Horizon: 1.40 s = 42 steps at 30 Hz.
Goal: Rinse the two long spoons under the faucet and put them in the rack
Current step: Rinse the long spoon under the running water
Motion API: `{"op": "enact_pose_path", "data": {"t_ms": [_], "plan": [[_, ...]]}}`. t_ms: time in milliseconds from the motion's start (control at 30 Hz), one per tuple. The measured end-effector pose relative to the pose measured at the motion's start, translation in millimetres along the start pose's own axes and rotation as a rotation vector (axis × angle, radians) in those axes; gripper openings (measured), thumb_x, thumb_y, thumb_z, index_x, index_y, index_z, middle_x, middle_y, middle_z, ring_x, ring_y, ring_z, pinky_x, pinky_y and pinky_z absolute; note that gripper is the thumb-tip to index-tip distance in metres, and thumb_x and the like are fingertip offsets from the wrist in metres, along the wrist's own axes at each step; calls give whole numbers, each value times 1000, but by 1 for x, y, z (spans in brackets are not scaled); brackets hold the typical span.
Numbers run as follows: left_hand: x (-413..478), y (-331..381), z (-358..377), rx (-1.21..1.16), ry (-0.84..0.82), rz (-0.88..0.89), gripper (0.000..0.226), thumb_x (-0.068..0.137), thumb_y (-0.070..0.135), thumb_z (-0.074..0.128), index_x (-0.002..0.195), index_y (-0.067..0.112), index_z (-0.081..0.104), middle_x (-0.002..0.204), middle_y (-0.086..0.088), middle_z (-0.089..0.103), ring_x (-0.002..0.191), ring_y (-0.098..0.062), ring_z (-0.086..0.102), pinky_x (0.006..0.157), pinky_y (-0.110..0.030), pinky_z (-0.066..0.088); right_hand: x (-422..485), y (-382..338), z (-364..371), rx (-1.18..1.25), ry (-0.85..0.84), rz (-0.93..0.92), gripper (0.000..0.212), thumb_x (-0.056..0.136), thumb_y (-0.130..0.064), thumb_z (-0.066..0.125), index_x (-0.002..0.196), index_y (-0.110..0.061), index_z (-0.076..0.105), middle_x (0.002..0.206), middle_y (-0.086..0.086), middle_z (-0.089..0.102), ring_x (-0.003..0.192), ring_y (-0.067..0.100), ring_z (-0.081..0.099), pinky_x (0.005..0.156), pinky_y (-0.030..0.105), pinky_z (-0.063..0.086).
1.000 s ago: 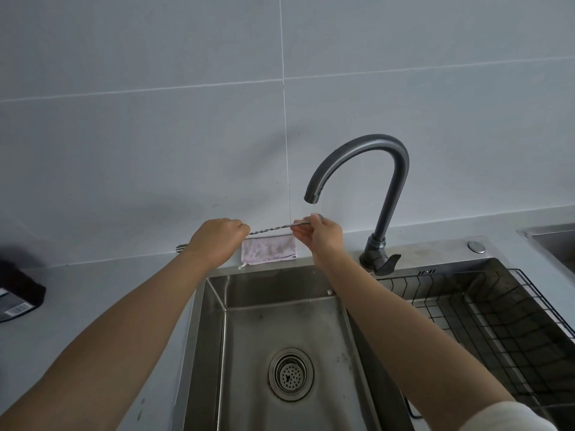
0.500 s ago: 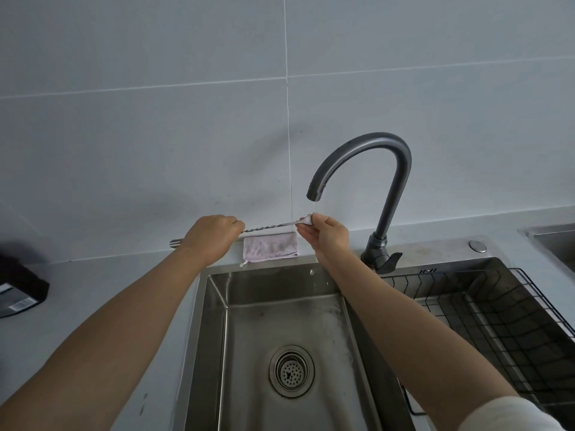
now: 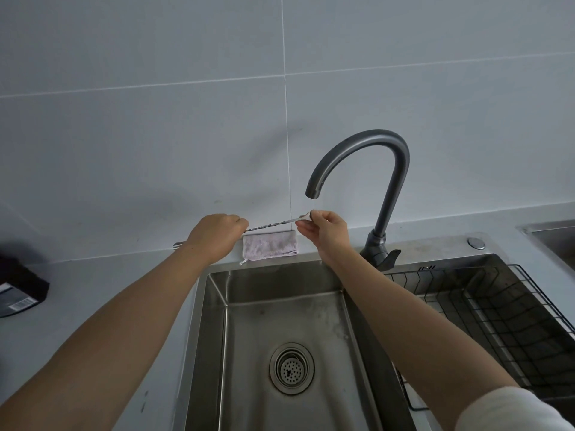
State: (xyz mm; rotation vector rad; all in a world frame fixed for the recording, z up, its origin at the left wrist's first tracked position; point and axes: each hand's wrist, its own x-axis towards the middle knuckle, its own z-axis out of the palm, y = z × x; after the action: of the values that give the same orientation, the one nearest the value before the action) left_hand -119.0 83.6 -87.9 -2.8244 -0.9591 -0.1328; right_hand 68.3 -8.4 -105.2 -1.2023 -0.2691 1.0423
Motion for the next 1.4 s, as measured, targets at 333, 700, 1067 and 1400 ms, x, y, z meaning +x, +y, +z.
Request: {"op": "enact_pose_path", "data": {"t_ms": [333,700,1067,1400], "plan": [[-4,5,-8,190,0,93,47,23,-12,87,43,4,47,34,-8,48,36,-15,18,39,-13,13,-6,-7,13,86,4,169,18,100,-11,30,89,-5,43,77,18,58,68,27,61,77,38,51],[2,11,-16,293,-164,50,28,65,-11,66,66,10,48,49,3,12,41,-16,23,42,-19,5,-3,-4,10,97,92,91,26,99,-10,39,77,-3,52,73,14,63,61,23,64,58,25,58],[7,12,-18,321,-255,3,27,80,-12,43,100,2,55,55,-1,21,63,-24,38,50,-27,24,-5,-1,7,142,30,24,5,89,1,56,94,0,58,78,12,64,68,20,66,73,27,59],[2,-3,-15,259,-215,-1,24,86,-8,42,102,2,56,58,-4,36,68,-25,40,60,-30,29,-4,-1,10,120,-71,67,29,100,-12,35,82,-4,56,81,15,64,72,24,66,74,29,57]]}}
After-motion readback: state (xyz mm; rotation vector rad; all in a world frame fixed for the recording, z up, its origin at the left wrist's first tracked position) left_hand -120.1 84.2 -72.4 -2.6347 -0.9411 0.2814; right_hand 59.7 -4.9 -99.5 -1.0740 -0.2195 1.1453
